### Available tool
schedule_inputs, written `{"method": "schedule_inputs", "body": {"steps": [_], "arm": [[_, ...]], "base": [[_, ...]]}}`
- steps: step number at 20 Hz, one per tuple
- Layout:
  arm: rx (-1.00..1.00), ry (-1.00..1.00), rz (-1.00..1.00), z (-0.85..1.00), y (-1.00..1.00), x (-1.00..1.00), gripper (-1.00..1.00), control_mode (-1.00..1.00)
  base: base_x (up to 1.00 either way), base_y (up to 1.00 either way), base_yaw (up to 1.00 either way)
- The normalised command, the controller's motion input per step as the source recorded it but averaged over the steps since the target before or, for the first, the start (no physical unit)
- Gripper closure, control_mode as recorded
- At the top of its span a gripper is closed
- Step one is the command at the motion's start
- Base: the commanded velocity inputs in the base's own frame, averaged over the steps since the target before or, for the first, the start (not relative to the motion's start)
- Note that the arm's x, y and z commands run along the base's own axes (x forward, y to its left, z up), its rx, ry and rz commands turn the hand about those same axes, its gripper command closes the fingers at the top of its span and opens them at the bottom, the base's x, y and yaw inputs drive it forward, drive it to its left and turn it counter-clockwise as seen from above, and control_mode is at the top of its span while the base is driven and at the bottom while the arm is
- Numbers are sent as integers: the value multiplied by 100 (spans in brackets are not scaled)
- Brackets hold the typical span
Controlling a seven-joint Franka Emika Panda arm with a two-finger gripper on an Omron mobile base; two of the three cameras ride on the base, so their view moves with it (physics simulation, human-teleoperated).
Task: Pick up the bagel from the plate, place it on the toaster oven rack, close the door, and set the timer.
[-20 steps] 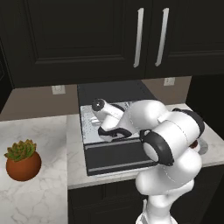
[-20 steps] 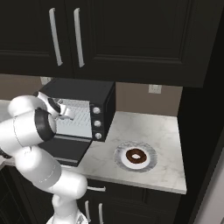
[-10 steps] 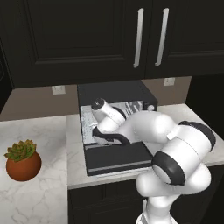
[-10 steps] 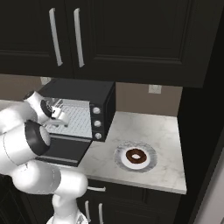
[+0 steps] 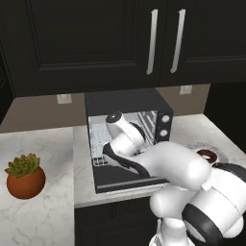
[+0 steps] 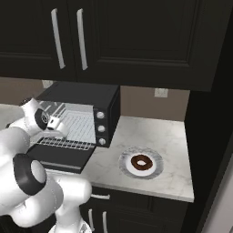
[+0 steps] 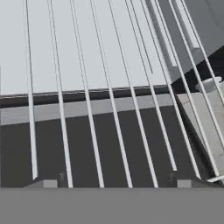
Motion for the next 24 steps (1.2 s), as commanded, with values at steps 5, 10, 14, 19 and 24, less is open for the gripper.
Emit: {"method": "schedule_inputs", "body": {"steps": [5,10,14,19,24], "arm": [[15,-35,0,100,-60,-51,-100,-100],[16,-14,0,74,-83,-73,-100,-100],[19,0,0,20,-100,-49,-100,-100],[16,0,0,12,-100,-8,-100,-100],[9,3,0,7,-100,2,-100,-100]], "base": [[0,0,0],[0,0,0],[0,0,0],[0,0,0],[0,0,0]]}}
